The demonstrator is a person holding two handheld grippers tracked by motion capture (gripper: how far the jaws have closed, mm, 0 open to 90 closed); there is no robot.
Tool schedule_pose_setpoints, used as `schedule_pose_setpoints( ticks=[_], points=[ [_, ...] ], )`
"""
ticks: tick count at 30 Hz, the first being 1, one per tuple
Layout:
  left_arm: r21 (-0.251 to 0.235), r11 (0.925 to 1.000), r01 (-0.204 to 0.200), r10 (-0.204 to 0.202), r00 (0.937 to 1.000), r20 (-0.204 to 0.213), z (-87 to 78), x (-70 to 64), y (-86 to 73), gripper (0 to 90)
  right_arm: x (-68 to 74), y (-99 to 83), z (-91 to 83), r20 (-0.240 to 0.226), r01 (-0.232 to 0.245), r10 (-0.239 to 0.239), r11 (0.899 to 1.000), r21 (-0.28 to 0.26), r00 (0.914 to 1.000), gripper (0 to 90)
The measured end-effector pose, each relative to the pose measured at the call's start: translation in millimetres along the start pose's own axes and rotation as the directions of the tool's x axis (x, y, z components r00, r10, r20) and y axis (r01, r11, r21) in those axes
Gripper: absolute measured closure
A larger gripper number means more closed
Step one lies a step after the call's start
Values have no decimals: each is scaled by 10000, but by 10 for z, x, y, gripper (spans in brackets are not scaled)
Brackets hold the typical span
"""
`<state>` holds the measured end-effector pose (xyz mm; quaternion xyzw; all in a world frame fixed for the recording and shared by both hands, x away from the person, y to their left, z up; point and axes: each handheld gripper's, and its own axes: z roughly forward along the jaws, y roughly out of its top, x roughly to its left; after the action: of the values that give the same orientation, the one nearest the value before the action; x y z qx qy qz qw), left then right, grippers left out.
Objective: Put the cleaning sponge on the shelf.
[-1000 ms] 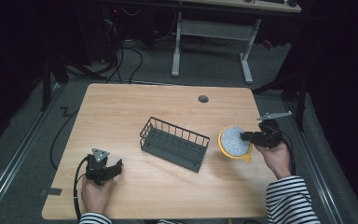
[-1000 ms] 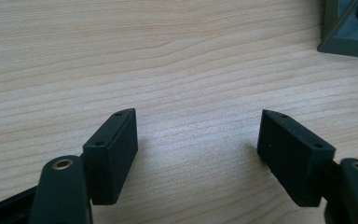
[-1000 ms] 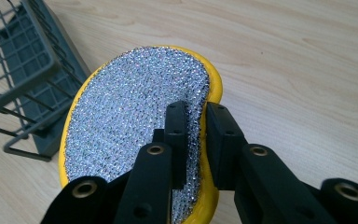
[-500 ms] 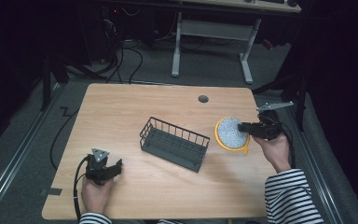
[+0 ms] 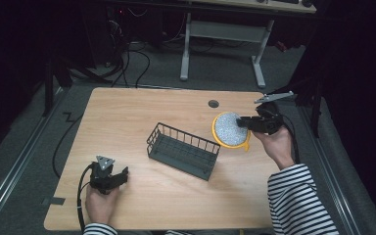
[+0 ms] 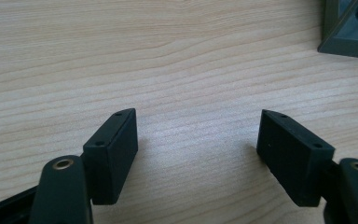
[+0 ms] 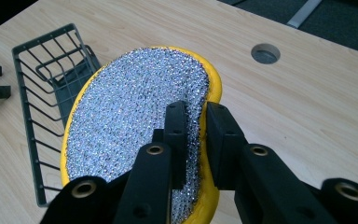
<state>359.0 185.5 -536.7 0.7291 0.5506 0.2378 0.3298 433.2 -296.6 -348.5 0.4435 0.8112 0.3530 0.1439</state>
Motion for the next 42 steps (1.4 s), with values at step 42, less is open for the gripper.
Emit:
schedule_pose_setpoints(
  ticks=[42],
  points=[
    [-1, 10000, 2, -2, 10000, -3, 0, -1, 0, 294, 654, 226, 874, -897, 1587, -1510, 9836, 854, 9845, 783]
  ],
)
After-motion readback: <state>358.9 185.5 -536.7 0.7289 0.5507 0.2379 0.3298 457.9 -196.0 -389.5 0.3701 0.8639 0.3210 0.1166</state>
